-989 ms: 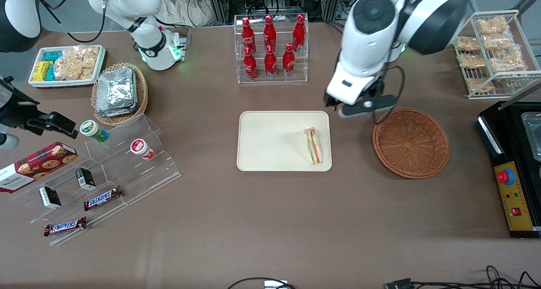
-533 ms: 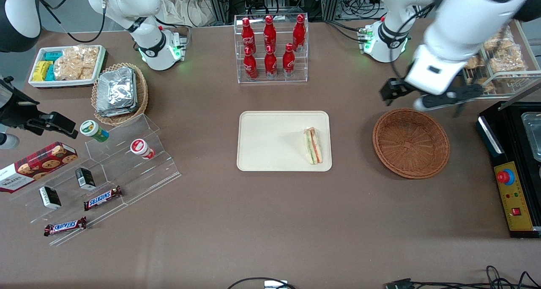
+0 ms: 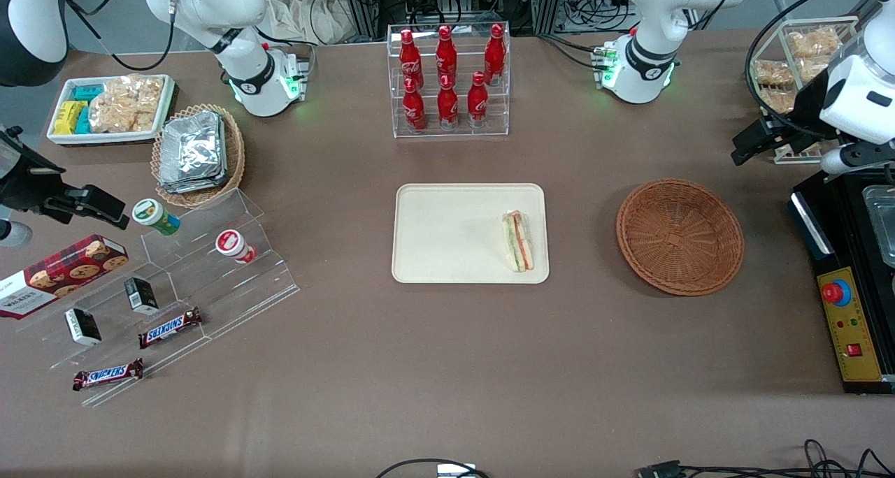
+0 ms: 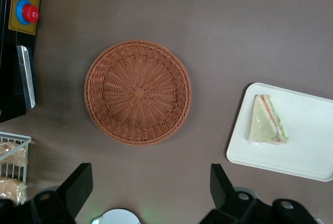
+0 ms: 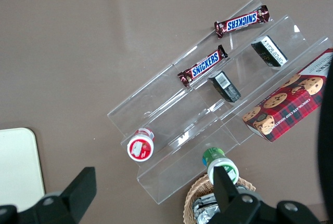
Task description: Place sandwich from basket to tray
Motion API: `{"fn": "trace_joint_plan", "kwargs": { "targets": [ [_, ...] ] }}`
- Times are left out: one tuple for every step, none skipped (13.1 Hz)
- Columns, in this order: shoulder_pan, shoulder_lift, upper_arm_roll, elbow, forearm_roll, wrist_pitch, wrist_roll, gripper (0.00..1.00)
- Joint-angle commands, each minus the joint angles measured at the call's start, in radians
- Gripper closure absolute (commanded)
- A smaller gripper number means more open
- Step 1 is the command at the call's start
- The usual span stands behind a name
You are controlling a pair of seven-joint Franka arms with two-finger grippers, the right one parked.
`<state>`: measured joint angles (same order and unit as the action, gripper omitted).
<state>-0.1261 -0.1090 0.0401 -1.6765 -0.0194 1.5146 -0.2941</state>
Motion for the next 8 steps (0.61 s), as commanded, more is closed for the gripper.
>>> {"fn": "trace_joint_plan", "kwargs": {
  "targets": [
    [-0.018, -0.011, 0.021, 0.014, -0.005, -0.022, 0.019, 0.00],
    [-0.018, -0.011, 0.023, 0.020, -0.005, -0.025, 0.020, 0.00],
    [-0.018, -0.009, 0.024, 0.020, -0.002, -0.027, 0.020, 0.00],
    [-0.018, -0.009, 0.023, 0.023, -0.004, -0.024, 0.013, 0.00],
    [-0.018, -0.009, 0.023, 0.035, -0.005, -0.027, 0.018, 0.00],
    [-0.018, -0.009, 0.023, 0.037, -0.002, -0.027, 0.007, 0.00],
    [-0.017, -0.009, 0.024, 0.040, -0.008, -0.027, 0.006, 0.00],
    [-0.017, -0.009, 0.030, 0.038, -0.010, -0.025, 0.010, 0.00]
  ]
}}
